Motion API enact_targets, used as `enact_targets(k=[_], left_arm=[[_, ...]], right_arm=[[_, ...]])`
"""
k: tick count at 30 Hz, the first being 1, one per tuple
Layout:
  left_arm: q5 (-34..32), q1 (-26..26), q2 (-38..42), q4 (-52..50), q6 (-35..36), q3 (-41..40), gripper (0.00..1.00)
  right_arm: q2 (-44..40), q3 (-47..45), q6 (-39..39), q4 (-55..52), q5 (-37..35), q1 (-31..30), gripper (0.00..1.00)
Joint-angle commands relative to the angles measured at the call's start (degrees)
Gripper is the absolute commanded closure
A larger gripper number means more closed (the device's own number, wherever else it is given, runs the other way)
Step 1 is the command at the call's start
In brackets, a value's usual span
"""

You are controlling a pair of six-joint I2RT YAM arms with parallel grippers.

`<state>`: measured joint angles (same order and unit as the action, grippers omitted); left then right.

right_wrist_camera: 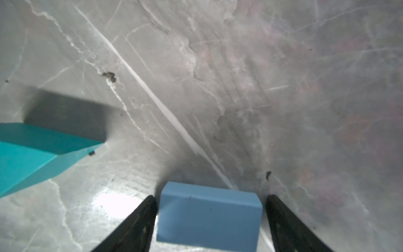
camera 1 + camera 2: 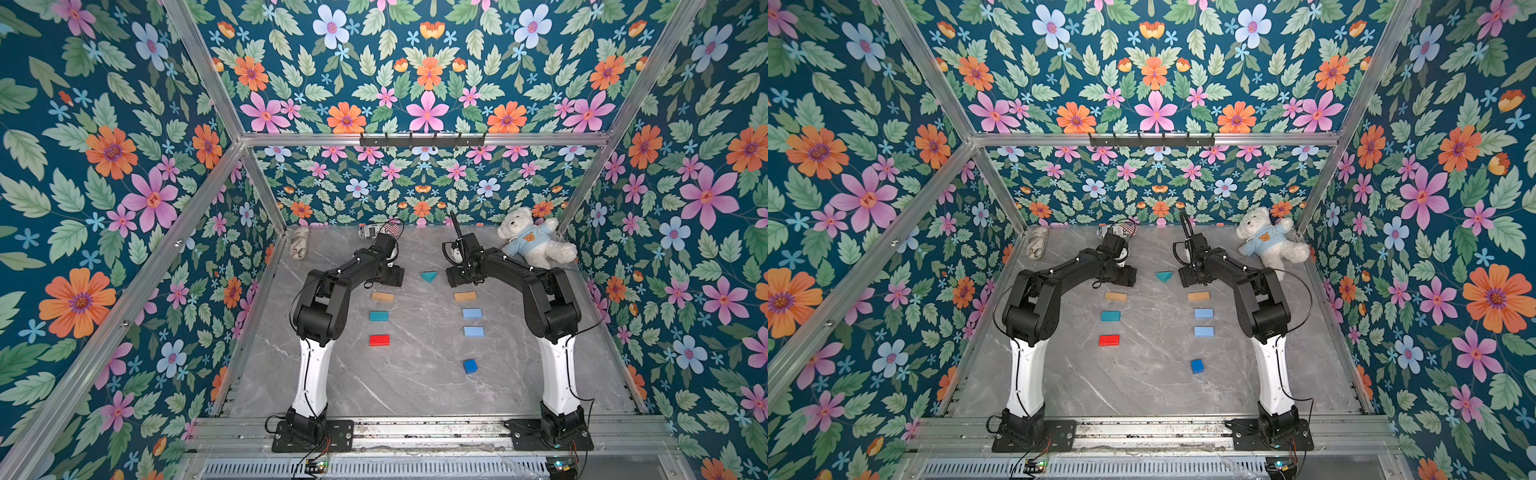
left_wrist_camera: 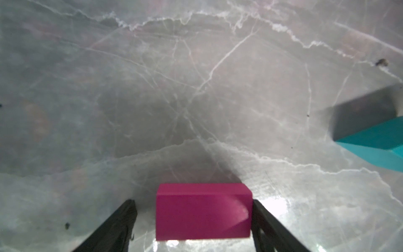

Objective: Assemble a heart with building blocks
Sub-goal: Pick up the building block from the center of the board.

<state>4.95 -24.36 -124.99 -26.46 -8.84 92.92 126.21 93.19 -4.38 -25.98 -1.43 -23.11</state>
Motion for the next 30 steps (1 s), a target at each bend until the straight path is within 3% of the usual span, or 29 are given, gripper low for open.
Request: enact_targets(k=[1, 8, 11, 19, 30], left_arm=[[0.7, -0.4, -0.1, -2.8, 0.1, -0.1, 0.17], [0.2, -1.1, 0.1, -3.2, 0.0, -0.7, 0.24], [-0.4, -1.3, 0.2, -3.2, 0.1, -0.8, 0.31], [-2.0, -1.7, 0.2, -4.0, 2.4, 0.6, 0.5], [-1.7, -6.1, -0.2, -6.0, 8.6, 4.7, 0.52]], right_arm=[[0.4, -0.9, 0.8, -4.6, 0.9, -0.1, 0.24], [0.2, -2.4, 1.1, -4.6, 0.8, -0.1, 0.47], [-0.2, -2.7, 1.1, -4.4, 0.7, -0.1, 0.52], [-2.4, -3.5, -1.1, -5.0, -0.3, 0.2, 0.59], [-9.2, -8.3, -6.8, -2.5, 1.9, 1.7, 0.63]])
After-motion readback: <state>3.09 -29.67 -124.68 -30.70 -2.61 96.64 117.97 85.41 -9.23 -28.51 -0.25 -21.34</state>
